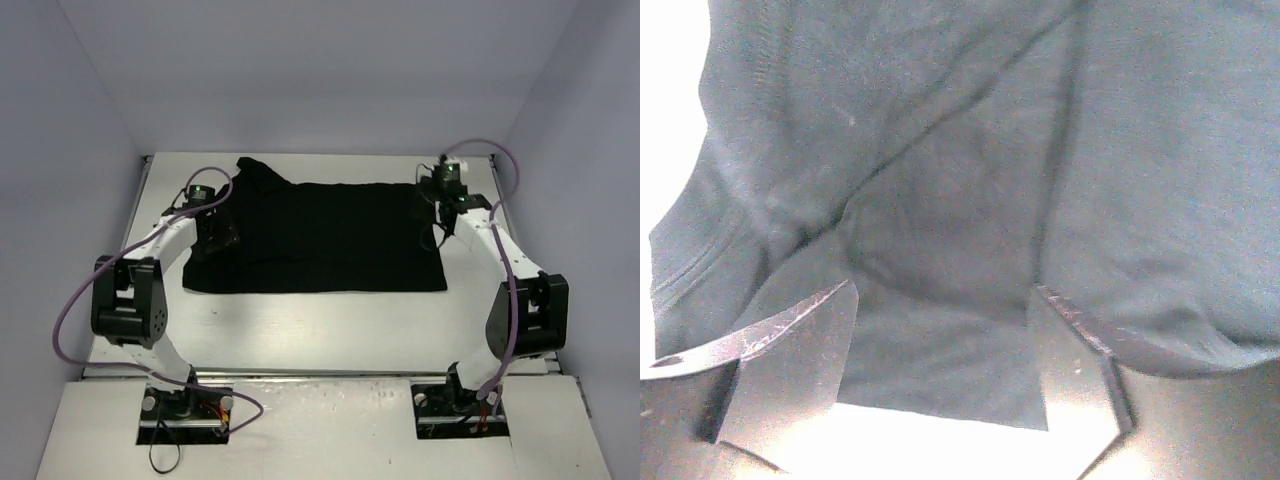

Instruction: Fold and stack the t-shirts

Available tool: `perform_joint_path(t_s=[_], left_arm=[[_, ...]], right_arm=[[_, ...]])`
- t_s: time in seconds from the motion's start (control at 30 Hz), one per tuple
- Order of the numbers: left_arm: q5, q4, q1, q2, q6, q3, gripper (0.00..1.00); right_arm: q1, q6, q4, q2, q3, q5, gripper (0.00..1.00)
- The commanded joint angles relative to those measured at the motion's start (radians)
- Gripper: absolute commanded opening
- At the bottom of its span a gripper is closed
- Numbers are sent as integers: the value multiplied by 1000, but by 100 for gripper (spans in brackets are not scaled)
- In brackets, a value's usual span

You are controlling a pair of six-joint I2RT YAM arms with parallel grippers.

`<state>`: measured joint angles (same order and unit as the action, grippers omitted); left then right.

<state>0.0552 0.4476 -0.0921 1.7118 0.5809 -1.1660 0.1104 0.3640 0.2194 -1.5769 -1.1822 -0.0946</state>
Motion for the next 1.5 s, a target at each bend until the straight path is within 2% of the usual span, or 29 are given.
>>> perform_joint_path(t_s=[0.0,0.07,0.13,0.23,0.5,0.7,0.97,1.33,1.47], left_arm=[[-8,47,11,-236,-39,6,67],[-62,54,25,-292,-38,58,66],[-91,48,39,-313,-23,138,66],[-97,19,72,-285,6,198,65],[-90,-43,117,-152,41,221,61],[-72,-45,124,-117,63,242,58],[-56,-35,127,-117,71,259,58],[-55,-24,126,-101,63,255,58],[-55,-24,127,-102,60,253,58]], right_arm=[[161,-136,-10,7,-169,164,51],[283,-175,-15,-41,-265,198,52],[350,-194,-26,-124,-334,257,53],[467,-256,-37,-245,-459,257,55],[648,-449,-57,-530,-695,229,69],[751,-559,-73,-680,-771,132,75],[827,-634,-85,-732,-786,42,76],[839,-661,-88,-831,-865,-45,74],[838,-665,-89,-834,-864,-41,64]])
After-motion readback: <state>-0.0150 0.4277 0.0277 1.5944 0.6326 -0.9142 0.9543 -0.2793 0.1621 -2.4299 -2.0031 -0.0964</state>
